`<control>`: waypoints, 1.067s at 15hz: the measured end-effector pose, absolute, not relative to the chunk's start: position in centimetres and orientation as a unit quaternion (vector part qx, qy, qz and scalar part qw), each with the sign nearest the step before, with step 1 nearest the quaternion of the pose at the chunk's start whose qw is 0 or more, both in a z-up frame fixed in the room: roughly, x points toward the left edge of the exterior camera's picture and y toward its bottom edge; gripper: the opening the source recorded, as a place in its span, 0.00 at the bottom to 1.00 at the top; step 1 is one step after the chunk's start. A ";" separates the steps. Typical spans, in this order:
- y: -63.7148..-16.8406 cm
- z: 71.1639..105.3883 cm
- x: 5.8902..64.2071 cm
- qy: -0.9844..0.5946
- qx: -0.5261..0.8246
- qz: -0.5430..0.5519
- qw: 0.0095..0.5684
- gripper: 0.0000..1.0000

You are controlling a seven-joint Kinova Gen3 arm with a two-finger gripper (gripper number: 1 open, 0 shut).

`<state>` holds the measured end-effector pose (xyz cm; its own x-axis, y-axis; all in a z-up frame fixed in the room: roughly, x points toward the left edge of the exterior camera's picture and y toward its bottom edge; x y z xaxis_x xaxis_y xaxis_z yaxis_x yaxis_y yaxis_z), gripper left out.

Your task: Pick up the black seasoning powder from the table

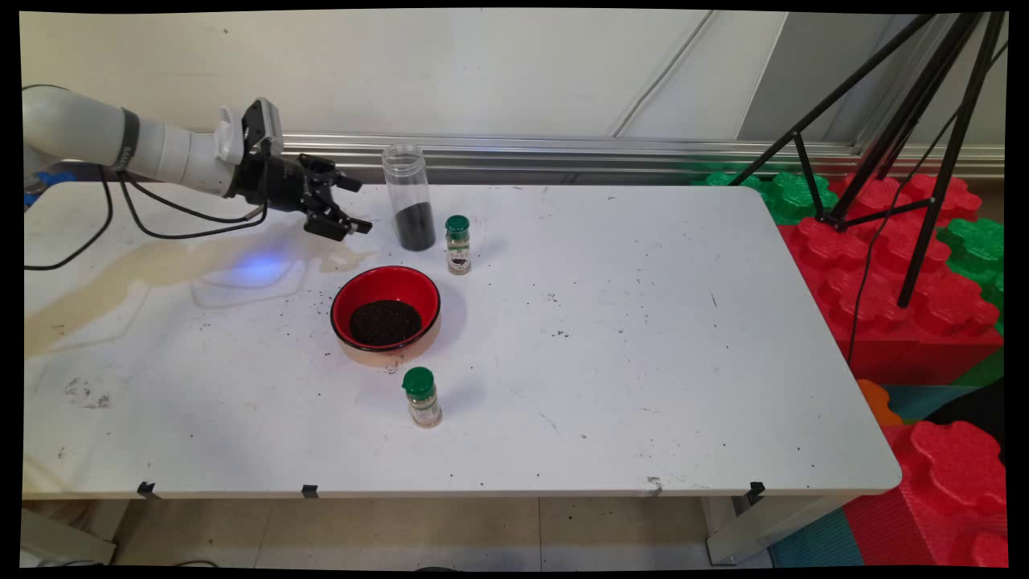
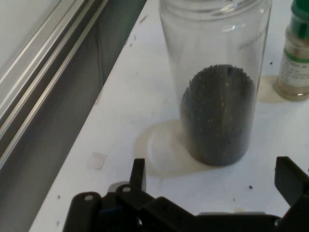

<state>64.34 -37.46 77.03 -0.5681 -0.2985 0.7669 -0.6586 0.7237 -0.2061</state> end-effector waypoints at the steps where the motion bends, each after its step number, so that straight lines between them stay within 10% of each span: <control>1: -37.7 76.8 64.3 -0.851 0.276 0.242 0.375 1.00; 16: -40.8 73.7 65.0 -0.839 0.228 0.212 0.446 1.00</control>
